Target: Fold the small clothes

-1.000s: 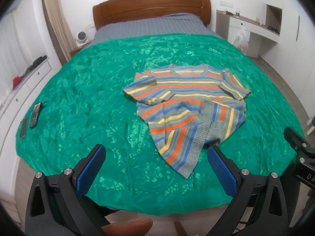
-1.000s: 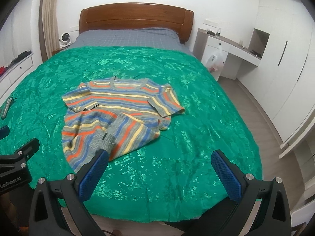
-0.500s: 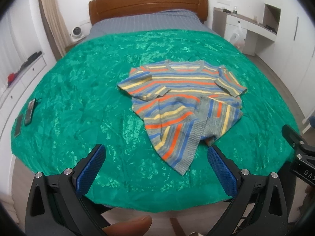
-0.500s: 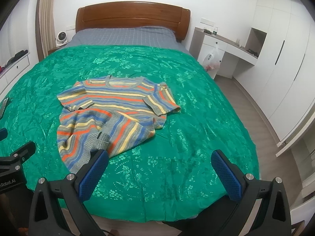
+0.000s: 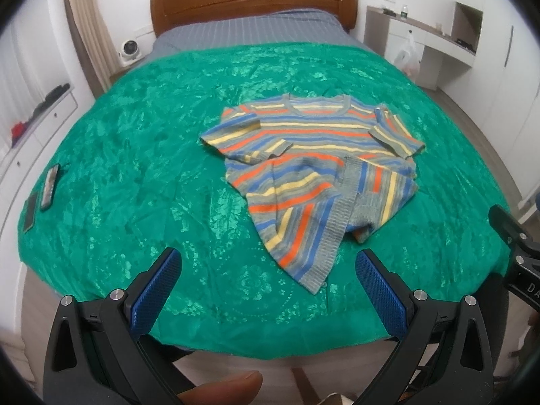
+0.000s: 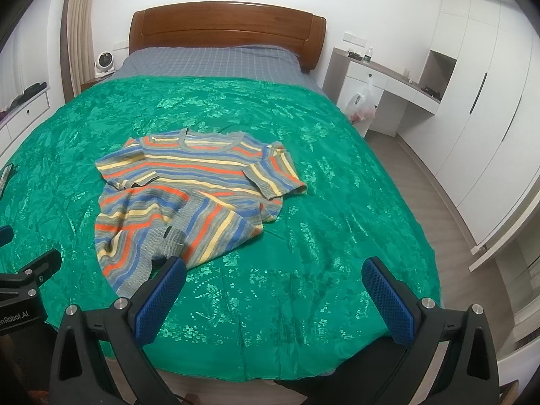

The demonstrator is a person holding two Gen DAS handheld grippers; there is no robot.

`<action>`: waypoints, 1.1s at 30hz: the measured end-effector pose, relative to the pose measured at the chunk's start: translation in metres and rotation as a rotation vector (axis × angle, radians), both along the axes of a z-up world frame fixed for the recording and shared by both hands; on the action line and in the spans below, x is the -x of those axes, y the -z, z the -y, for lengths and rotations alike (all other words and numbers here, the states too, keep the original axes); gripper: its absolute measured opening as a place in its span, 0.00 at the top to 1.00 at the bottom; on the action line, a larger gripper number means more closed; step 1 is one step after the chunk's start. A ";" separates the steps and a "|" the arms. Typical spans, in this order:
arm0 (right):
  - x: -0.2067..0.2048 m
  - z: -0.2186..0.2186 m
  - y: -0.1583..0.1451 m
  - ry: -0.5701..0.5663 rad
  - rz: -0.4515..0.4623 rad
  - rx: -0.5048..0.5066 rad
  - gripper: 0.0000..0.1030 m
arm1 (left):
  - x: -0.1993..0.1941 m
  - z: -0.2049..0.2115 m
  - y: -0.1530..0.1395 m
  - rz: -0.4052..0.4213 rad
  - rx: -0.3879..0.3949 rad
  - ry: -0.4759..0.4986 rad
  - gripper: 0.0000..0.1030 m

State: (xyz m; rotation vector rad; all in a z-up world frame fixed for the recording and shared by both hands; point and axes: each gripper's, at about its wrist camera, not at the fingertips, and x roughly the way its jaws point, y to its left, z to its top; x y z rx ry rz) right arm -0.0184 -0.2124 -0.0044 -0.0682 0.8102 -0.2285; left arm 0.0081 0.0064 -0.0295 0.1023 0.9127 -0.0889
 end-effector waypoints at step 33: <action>-0.011 0.029 0.029 -0.053 0.019 -0.150 0.00 | -0.030 -0.061 0.068 -0.183 0.198 -0.047 0.01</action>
